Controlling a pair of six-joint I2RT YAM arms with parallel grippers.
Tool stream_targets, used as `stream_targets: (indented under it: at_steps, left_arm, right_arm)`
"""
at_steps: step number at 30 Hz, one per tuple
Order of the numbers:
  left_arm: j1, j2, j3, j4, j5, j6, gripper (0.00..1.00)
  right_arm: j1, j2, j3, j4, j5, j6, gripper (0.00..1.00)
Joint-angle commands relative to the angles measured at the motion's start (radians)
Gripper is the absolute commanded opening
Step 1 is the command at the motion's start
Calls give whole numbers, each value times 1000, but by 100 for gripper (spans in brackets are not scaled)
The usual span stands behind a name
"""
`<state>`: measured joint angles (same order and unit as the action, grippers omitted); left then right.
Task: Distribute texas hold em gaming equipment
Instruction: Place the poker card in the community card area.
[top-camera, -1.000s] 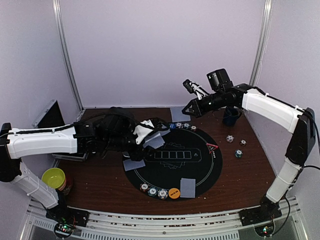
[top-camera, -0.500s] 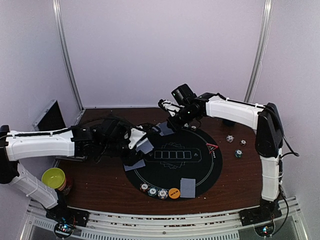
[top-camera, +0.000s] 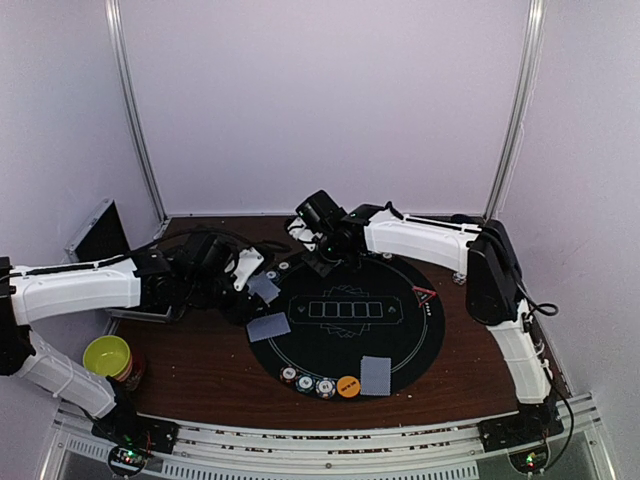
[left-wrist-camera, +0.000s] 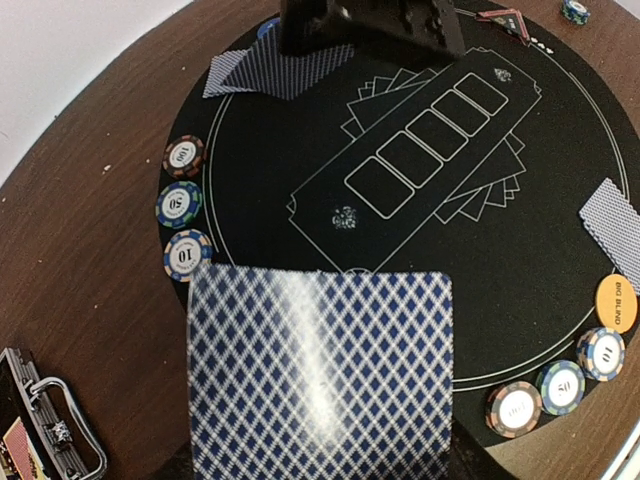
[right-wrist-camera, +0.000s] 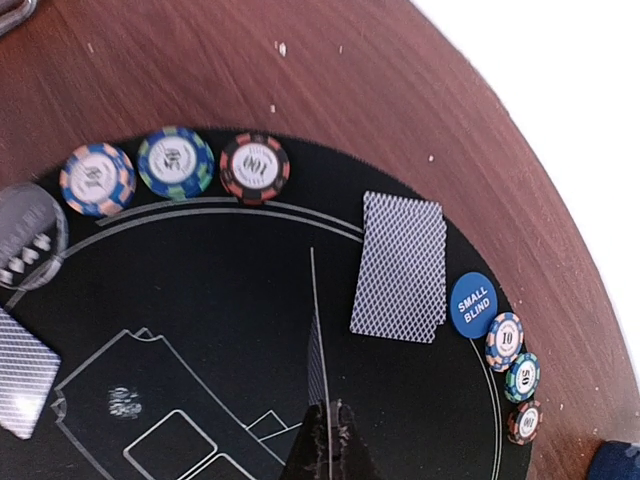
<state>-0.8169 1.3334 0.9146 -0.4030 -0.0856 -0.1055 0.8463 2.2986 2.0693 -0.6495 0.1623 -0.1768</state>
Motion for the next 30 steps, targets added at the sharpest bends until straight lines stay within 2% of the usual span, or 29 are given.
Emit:
stream_targets:
  at_steps: [1,7,15,24,30]
  left_arm:
    - [7,-30,-3,3,9,-47,60]
    - [8,-54,-19,13,-5,-49,60]
    - [9,-79,-27,22,0,-46,60]
    - [8,-105,-33,27,-8,-46,60]
    - [8,-111,-34,28,-15,-47,60]
  right_arm:
    - [27,54,36,-11,132,-48,0]
    - [57,108,48,-23,147,-70,0]
    - [74,113,31,-36,-56,-74,1]
    - [79,139,35,-52,-148,-56,5]
    - [84,167,52,-72,-168,-49,15]
